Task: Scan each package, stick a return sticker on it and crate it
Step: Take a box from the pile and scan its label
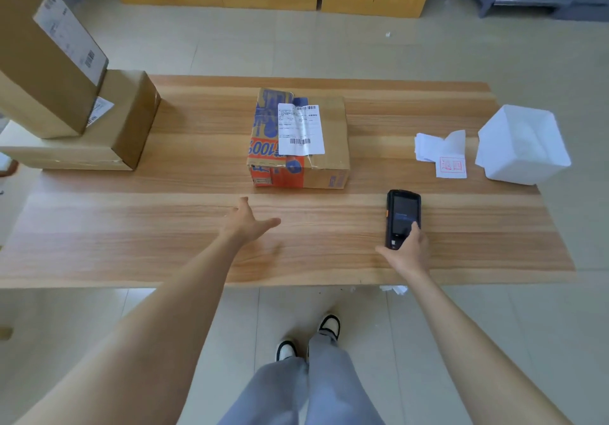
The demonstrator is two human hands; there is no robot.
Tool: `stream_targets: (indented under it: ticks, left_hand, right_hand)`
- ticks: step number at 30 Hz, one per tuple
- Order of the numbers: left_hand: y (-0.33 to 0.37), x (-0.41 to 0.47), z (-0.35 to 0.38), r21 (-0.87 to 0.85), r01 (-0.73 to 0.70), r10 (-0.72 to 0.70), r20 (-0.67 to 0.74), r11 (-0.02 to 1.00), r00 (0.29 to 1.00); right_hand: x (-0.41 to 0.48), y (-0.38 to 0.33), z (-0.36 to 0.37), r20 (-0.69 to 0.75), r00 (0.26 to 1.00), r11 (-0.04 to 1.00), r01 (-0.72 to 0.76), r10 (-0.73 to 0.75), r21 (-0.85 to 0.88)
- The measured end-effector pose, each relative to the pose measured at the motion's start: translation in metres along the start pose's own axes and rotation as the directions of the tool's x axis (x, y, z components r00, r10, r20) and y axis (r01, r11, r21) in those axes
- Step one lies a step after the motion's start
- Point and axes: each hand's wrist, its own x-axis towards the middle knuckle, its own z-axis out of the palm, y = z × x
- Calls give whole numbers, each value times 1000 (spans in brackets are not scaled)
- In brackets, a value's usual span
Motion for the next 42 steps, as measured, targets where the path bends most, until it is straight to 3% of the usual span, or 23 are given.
stream_targets:
  ticks: [6, 11, 17, 23, 31, 36, 42]
  left_hand:
    - [-7, 5, 4, 14, 29, -29, 9, 999, 1000]
    - [-4, 7, 14, 50, 34, -33, -8, 998, 999]
    - [-1, 2, 26, 12, 52, -52, -12, 999, 999]
    - [13, -2, 23, 48, 40, -39, -26, 998, 999]
    - [29, -10, 20, 37, 36, -34, -36, 999, 999]
    - [39, -15, 11, 26, -4, 6, -63, 1000, 998]
    - [46, -17, -4, 17, -32, 34, -90, 999, 995]
  right_hand:
    - [21, 3, 5, -48, 991, 991, -121, 124, 59]
    - [37, 4, 7, -66, 980, 982, -189, 189, 11]
    - [43, 1, 0, 46, 979, 971, -205, 201, 126]
    - [35, -7, -12, 185, 978, 841, -183, 100, 509]
    - [24, -38, -26, 345, 939, 572, -278, -9, 772]
    - [13, -75, -40, 392, 904, 466, -277, -170, 840]
    - [-3, -117, -51, 425, 867, 471, -269, -262, 840]
